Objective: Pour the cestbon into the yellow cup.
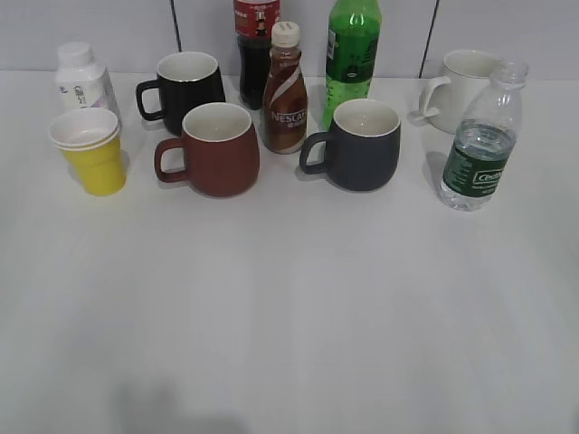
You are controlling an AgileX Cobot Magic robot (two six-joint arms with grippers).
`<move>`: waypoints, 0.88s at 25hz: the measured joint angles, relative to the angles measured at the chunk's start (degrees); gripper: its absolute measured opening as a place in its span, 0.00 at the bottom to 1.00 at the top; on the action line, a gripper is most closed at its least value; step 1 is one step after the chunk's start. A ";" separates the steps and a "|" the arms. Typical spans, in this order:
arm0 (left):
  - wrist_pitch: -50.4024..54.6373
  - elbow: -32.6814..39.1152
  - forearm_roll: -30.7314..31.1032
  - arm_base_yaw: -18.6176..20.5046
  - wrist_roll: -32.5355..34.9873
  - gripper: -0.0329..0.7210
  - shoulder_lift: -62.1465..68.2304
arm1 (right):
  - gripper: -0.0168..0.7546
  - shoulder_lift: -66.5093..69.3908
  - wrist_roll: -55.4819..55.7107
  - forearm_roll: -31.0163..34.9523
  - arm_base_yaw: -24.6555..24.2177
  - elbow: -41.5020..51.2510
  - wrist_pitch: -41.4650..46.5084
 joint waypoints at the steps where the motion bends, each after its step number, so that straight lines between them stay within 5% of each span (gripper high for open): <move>1: 0.00 0.00 0.00 -0.66 0.00 0.36 0.00 | 0.72 0.00 0.00 0.00 0.00 0.00 0.00; 12: -3.08 -1.29 0.00 -3.45 0.00 0.36 3.47 | 0.68 4.92 0.00 1.77 0.00 -1.20 -3.72; 22: -32.43 1.91 2.15 -3.45 0.00 0.36 15.88 | 0.65 18.23 -1.51 7.87 1.76 -1.35 -26.53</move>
